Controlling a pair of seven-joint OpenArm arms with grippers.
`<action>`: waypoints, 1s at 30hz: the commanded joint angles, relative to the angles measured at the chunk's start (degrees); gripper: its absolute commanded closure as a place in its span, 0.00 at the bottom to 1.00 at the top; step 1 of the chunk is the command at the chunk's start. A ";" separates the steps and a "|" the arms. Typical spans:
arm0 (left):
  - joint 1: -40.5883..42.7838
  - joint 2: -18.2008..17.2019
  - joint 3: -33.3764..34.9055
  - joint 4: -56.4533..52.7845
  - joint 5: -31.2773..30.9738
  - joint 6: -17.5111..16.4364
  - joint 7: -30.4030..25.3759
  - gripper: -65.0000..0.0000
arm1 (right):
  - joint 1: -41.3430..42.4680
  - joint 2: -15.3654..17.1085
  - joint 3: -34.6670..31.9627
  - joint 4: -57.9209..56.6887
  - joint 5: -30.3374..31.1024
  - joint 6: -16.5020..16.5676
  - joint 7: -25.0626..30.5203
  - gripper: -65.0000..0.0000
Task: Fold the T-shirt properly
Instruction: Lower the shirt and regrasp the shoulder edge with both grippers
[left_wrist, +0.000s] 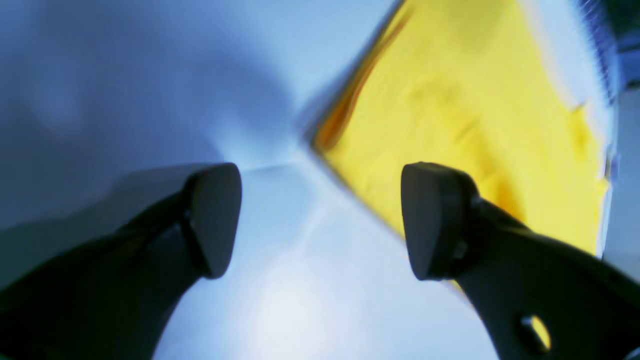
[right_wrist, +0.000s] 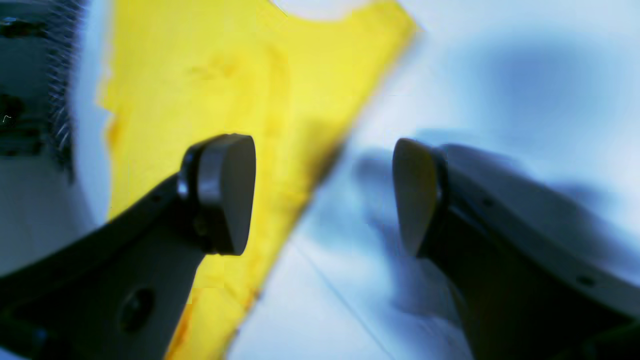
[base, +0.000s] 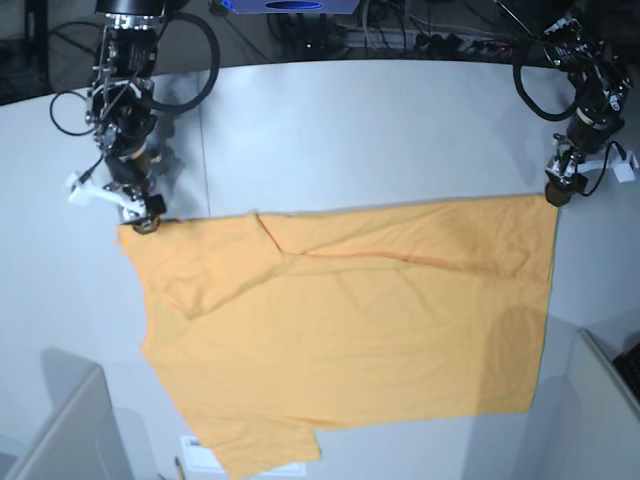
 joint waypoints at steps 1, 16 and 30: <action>-0.20 -1.57 -0.37 1.15 -1.28 -0.37 -1.33 0.26 | 0.79 0.40 0.15 -0.92 0.75 1.08 0.80 0.39; -5.39 -1.57 6.40 -9.66 1.53 -0.19 -8.98 0.26 | 9.05 1.98 1.38 -17.18 0.66 1.08 0.80 0.39; -8.56 -1.65 7.63 -15.55 1.53 -0.02 -9.24 0.48 | 13.19 2.95 1.02 -27.12 0.57 1.60 0.88 0.39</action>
